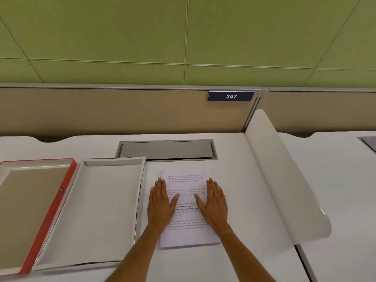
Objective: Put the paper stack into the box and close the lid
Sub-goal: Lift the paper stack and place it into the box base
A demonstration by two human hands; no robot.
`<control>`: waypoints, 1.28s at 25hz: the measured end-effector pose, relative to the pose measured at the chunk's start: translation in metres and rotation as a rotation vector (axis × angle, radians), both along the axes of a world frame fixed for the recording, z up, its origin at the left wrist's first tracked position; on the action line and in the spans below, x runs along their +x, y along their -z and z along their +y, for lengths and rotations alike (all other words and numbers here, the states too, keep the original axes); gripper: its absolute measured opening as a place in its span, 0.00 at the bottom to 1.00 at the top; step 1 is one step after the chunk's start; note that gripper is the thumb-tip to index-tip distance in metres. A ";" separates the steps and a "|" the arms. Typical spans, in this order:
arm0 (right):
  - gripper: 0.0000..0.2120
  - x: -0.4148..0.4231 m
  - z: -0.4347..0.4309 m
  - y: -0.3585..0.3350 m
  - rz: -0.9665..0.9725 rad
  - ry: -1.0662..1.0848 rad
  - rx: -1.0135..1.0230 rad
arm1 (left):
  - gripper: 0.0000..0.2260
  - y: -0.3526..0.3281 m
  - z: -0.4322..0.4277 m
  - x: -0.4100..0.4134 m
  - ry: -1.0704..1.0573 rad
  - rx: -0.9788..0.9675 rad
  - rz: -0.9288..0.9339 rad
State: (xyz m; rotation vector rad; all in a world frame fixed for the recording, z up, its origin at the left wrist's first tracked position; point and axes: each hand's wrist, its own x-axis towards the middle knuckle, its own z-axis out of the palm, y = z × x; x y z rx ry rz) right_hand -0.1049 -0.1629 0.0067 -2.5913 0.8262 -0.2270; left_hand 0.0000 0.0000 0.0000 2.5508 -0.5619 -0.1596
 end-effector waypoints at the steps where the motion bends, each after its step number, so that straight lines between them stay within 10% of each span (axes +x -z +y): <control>1: 0.37 -0.001 0.001 0.001 -0.006 0.002 0.007 | 0.42 0.003 0.001 -0.001 -0.006 -0.007 0.015; 32: 0.41 0.037 -0.016 -0.041 0.411 0.435 0.550 | 0.33 -0.043 -0.031 0.029 -0.458 0.083 0.711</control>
